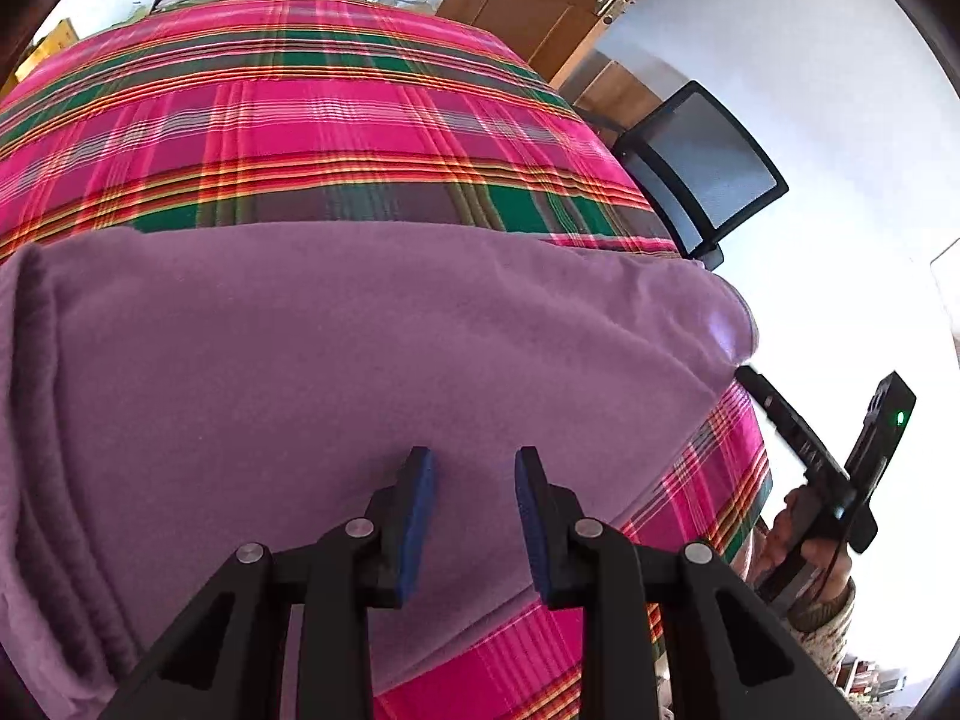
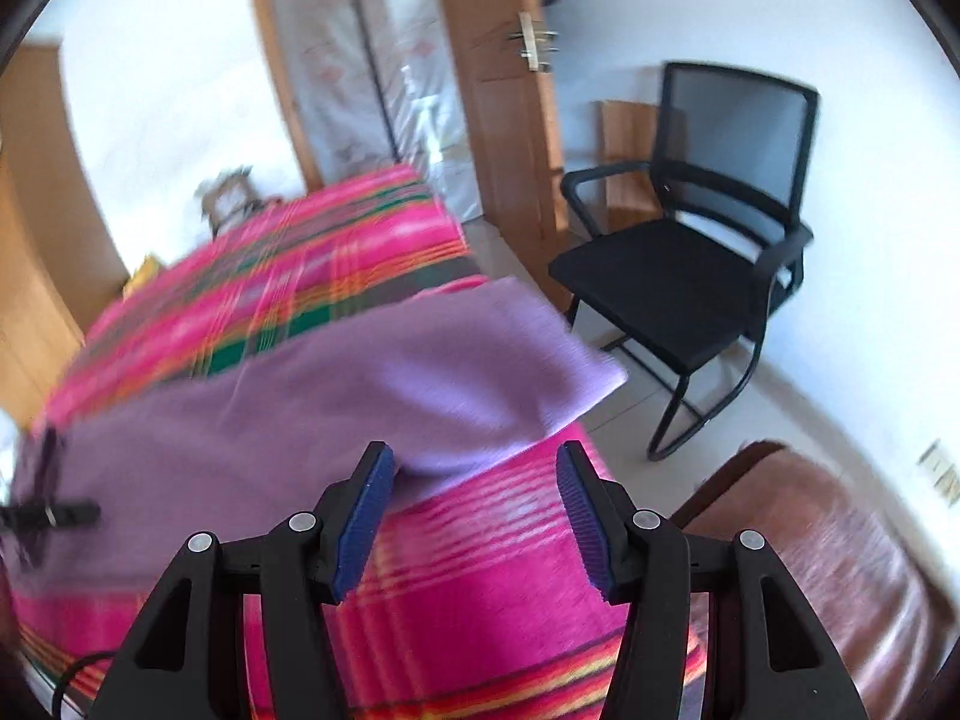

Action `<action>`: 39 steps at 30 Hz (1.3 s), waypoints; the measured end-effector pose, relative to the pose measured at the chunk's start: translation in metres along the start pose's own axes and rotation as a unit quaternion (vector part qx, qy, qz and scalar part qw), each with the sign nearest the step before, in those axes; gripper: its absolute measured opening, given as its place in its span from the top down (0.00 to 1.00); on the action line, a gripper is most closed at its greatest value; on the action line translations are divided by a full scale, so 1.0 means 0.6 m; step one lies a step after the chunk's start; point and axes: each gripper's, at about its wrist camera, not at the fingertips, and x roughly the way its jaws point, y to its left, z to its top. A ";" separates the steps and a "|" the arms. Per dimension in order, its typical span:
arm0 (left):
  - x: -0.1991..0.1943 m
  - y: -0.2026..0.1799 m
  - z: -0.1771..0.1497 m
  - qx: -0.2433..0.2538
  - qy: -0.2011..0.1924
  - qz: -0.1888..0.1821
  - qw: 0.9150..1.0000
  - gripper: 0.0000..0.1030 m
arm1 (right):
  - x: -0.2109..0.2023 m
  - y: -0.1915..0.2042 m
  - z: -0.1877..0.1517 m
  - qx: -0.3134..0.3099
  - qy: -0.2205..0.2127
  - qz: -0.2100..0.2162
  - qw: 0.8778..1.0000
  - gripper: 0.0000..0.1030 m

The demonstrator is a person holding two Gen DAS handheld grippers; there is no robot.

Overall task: Fold clothes
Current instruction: 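Move the open right gripper to the garment's edge at the bedside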

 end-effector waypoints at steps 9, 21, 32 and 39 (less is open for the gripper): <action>0.003 -0.002 0.006 0.006 0.007 -0.006 1.000 0.69 | 0.047 -0.071 0.071 0.067 0.009 0.065 0.996 0.37; 0.017 -0.020 0.022 0.015 0.011 -0.002 1.000 0.69 | 0.038 -0.020 0.080 -0.067 -0.007 0.080 0.994 0.69; 0.025 -0.023 0.032 0.010 0.013 -0.015 1.000 0.67 | -0.013 0.041 0.059 -0.146 -0.031 0.126 0.981 0.89; 0.026 -0.025 0.031 0.012 0.010 -0.013 1.000 0.67 | -0.035 0.100 0.022 -0.208 -0.011 0.170 0.963 0.89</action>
